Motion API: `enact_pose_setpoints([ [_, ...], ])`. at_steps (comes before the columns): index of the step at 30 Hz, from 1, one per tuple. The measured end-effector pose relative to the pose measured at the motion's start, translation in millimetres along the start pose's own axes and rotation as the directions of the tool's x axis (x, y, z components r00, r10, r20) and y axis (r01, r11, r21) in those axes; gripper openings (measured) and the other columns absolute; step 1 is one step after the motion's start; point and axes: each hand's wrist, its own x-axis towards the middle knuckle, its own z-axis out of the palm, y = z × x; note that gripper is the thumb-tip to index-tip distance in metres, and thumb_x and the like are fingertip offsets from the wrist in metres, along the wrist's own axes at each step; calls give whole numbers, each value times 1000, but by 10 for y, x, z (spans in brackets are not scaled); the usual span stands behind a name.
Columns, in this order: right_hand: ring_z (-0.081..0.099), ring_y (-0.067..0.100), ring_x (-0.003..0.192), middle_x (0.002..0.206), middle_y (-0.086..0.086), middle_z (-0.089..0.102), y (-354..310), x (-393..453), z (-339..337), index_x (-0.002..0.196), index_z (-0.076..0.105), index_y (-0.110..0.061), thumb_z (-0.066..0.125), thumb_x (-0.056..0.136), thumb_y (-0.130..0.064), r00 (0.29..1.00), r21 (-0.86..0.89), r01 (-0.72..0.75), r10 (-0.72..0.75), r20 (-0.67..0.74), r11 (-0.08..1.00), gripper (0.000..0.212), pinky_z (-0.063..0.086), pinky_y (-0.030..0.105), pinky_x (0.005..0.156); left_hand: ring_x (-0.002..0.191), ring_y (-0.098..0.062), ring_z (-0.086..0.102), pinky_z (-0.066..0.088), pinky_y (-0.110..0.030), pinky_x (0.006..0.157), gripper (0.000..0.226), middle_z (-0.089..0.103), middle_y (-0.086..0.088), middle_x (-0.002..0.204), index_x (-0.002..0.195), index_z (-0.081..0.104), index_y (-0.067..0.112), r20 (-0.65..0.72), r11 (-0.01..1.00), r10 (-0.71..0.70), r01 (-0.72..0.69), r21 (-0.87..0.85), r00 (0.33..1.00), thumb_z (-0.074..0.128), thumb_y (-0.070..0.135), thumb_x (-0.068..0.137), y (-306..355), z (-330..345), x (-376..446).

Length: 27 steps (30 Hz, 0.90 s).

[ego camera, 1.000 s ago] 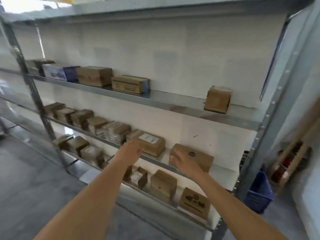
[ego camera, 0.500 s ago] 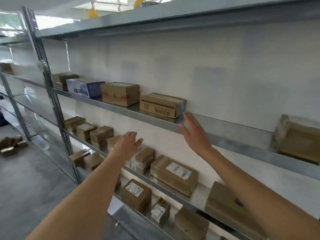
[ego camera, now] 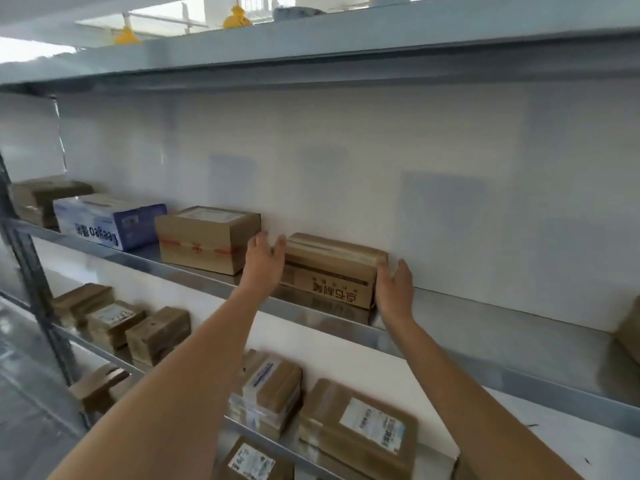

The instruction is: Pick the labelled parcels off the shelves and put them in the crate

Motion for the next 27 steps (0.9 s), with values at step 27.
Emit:
enact_pose_setpoints([
  [27,59,20,106,106,-3,67,-56,-99,-70,114,63,-25,44,102,-9,985,182,-43,73,-159,982,28,49,37,91,119,-27,52,41,-48,103,47,61,-3,116,105,56,28,510,721,-43,380,-579,859,16,52,102,-434,-103,390],
])
